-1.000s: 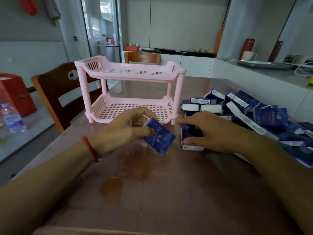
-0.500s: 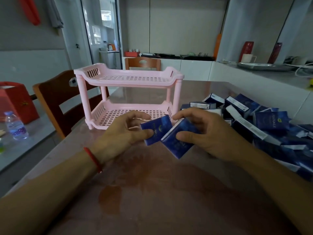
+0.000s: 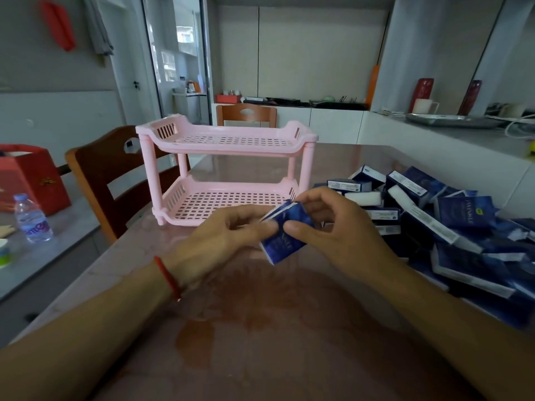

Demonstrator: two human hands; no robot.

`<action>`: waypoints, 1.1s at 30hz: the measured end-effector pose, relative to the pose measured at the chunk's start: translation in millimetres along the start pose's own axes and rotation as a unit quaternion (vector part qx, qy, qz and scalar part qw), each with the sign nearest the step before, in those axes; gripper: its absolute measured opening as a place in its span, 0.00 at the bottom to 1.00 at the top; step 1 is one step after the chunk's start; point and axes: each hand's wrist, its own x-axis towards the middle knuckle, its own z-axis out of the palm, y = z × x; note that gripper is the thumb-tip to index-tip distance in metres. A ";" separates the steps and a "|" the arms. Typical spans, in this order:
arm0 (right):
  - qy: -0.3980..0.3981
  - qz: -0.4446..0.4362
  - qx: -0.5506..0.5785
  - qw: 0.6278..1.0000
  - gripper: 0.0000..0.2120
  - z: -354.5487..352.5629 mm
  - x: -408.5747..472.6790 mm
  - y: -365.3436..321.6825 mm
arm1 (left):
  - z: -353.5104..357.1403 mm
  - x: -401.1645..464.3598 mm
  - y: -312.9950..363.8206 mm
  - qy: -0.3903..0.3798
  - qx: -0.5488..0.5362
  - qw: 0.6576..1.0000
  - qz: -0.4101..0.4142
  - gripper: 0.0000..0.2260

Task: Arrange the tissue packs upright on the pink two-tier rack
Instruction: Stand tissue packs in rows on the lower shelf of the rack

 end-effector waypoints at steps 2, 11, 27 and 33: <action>-0.002 -0.007 -0.025 1.000 0.17 2.7 4.5 -3.4 | -5.0 1.4 -4.0 -0.021 0.131 0.991 0.022 0.15; 0.075 -0.049 -0.033 0.995 0.14 28.4 14.3 6.6 | -29.7 15.9 -8.0 0.141 0.178 0.970 0.085 0.14; 0.098 -0.033 -0.073 0.992 0.13 29.8 18.4 36.3 | -54.8 161.0 -20.7 0.005 0.459 0.888 -0.007 0.25; 0.094 -0.028 -0.068 0.993 0.14 31.0 20.2 38.8 | -63.2 172.4 -38.1 0.016 0.372 0.928 0.001 0.29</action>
